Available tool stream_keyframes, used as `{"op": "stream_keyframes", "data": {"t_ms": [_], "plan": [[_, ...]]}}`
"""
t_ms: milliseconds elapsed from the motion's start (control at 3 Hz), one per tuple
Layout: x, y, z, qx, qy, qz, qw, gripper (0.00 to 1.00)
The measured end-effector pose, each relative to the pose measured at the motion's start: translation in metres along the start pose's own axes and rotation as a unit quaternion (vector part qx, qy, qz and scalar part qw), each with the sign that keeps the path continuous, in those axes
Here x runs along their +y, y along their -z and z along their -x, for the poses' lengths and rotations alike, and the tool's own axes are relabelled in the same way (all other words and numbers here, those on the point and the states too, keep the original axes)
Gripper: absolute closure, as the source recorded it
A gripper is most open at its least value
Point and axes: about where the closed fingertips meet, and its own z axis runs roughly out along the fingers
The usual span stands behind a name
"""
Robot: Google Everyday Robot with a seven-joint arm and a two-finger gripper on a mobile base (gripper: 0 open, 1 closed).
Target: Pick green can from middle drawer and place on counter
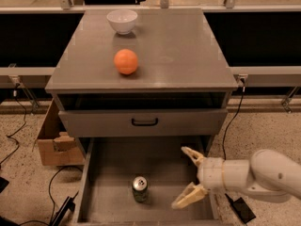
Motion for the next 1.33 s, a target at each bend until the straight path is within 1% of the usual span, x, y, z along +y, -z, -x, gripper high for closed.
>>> {"op": "stream_keyframes", "data": {"t_ms": [333, 667, 1000, 1333], "plan": [[0.008, -0.071, -0.019, -0.048, 0.011, 0.031, 0.9983, 0.0], [0.012, -0.128, -0.038, -0.088, 0.009, 0.048, 0.9949, 0.0], [0.004, -0.169, -0.053, -0.115, 0.003, 0.057, 0.9917, 0.0], [0.003, -0.204, -0.066, -0.124, 0.003, 0.072, 0.9897, 0.0]]}}
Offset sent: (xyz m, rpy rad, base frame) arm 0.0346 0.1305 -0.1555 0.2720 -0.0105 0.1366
